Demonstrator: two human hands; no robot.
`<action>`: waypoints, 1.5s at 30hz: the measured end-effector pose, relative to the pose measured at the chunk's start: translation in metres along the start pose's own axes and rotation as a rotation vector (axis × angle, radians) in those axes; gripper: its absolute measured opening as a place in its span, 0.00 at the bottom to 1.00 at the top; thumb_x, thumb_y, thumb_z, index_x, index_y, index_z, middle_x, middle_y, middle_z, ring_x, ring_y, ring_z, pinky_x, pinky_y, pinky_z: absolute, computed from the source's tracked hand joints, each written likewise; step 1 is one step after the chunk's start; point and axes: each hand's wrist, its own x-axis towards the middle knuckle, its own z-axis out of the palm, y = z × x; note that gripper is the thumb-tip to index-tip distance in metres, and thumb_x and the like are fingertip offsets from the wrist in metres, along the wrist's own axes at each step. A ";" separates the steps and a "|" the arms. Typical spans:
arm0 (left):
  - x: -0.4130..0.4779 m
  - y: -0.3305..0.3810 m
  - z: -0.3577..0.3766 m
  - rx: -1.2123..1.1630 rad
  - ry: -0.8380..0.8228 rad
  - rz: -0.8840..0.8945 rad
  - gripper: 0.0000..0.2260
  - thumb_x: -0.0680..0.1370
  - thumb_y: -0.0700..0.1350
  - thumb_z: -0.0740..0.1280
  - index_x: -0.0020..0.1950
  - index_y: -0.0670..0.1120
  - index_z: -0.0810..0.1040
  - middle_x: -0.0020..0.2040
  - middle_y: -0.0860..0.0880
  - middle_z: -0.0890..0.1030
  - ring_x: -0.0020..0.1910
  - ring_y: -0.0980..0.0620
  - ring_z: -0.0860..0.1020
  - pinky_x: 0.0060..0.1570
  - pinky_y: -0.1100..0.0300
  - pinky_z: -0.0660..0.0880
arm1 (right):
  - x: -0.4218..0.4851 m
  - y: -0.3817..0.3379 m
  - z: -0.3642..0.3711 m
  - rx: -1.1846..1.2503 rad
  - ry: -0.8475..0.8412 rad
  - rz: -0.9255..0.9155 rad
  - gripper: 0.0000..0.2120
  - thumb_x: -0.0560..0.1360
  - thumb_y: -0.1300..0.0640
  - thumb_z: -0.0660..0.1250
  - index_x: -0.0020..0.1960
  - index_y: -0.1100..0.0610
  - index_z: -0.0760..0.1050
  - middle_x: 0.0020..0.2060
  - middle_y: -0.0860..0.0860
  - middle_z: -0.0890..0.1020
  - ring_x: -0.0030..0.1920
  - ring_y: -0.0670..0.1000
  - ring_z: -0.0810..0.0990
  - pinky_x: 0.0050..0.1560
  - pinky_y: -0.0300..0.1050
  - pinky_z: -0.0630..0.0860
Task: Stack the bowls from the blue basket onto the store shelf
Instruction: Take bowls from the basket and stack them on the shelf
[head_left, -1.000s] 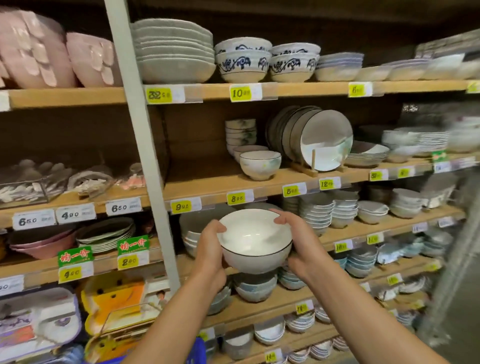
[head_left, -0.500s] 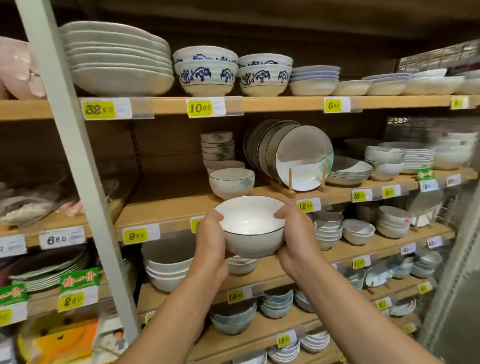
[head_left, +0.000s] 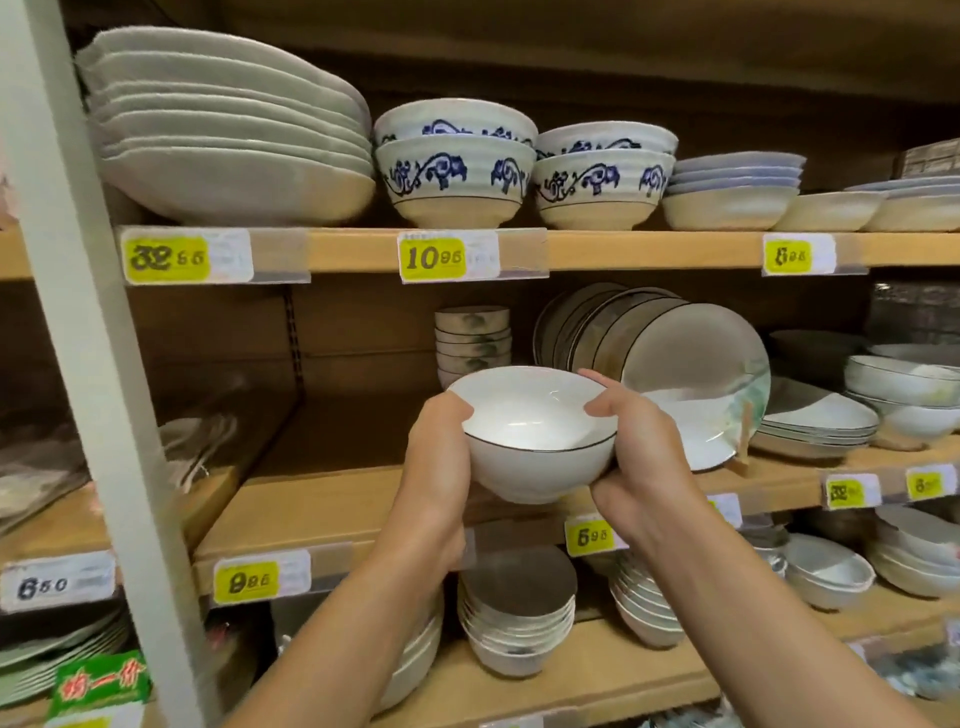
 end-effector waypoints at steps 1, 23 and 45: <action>0.007 0.000 0.000 0.006 0.006 0.010 0.11 0.79 0.48 0.55 0.54 0.54 0.76 0.48 0.50 0.81 0.48 0.51 0.79 0.35 0.57 0.78 | 0.007 -0.001 0.003 0.014 -0.011 0.002 0.20 0.70 0.66 0.57 0.56 0.53 0.79 0.49 0.55 0.82 0.46 0.57 0.80 0.26 0.41 0.77; 0.092 0.020 0.022 -0.068 -0.090 -0.265 0.13 0.75 0.45 0.56 0.53 0.46 0.77 0.48 0.42 0.83 0.52 0.38 0.80 0.45 0.29 0.76 | 0.138 -0.027 0.003 0.004 -0.360 0.511 0.21 0.64 0.67 0.63 0.57 0.59 0.74 0.41 0.64 0.83 0.37 0.64 0.85 0.30 0.54 0.80; 0.116 0.013 0.026 -0.207 -0.018 -0.308 0.18 0.76 0.55 0.56 0.55 0.47 0.80 0.54 0.41 0.84 0.54 0.37 0.81 0.48 0.35 0.78 | 0.155 -0.016 0.011 0.038 -0.384 0.358 0.21 0.76 0.57 0.57 0.32 0.60 0.83 0.39 0.60 0.84 0.48 0.61 0.81 0.60 0.62 0.74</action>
